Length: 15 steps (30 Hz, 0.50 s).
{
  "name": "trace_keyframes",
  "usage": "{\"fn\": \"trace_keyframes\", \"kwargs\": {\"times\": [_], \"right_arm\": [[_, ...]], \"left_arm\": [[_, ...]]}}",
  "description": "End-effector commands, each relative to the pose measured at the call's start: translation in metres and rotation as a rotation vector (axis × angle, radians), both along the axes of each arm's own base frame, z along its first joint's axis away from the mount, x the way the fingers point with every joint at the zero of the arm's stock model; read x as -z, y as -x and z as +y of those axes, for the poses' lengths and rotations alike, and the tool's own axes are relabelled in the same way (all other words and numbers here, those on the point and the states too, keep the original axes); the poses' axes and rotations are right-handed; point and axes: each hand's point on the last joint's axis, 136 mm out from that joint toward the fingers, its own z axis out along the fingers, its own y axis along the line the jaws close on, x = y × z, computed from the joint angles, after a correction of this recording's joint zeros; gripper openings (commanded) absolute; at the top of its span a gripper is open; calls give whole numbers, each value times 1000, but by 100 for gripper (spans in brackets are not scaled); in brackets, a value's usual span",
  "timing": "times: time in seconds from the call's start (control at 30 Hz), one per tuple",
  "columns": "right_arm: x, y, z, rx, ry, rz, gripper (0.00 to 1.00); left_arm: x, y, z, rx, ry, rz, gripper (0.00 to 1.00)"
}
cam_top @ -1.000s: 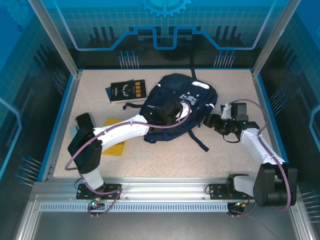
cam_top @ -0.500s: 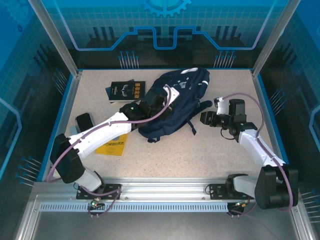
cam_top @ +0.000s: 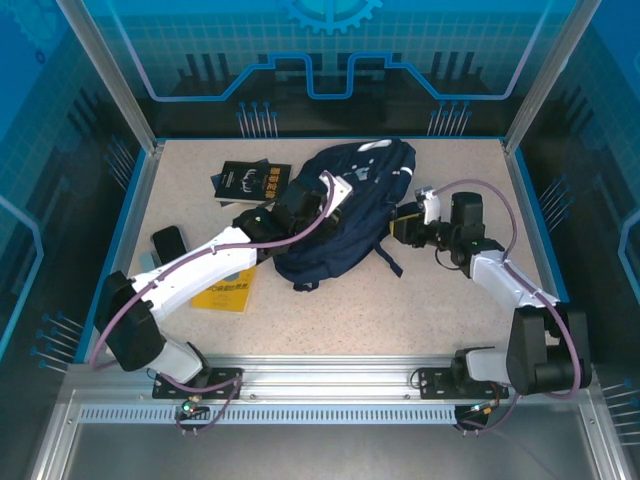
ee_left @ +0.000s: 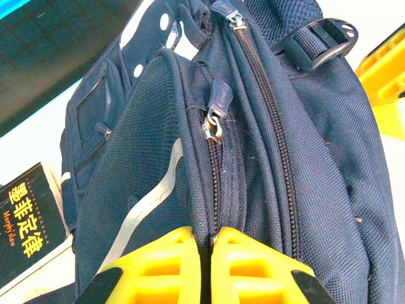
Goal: Pack books, pencil case, and school supplies into a backpack
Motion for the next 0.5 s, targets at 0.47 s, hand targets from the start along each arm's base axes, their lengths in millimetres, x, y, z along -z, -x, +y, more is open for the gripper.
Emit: {"fn": "trace_keyframes", "kwargs": {"times": [0.47], "right_arm": [[-21,-27,16,-118,38,-194,26]], "left_arm": [[-55,-9,7,-44,173,-125,4]]}}
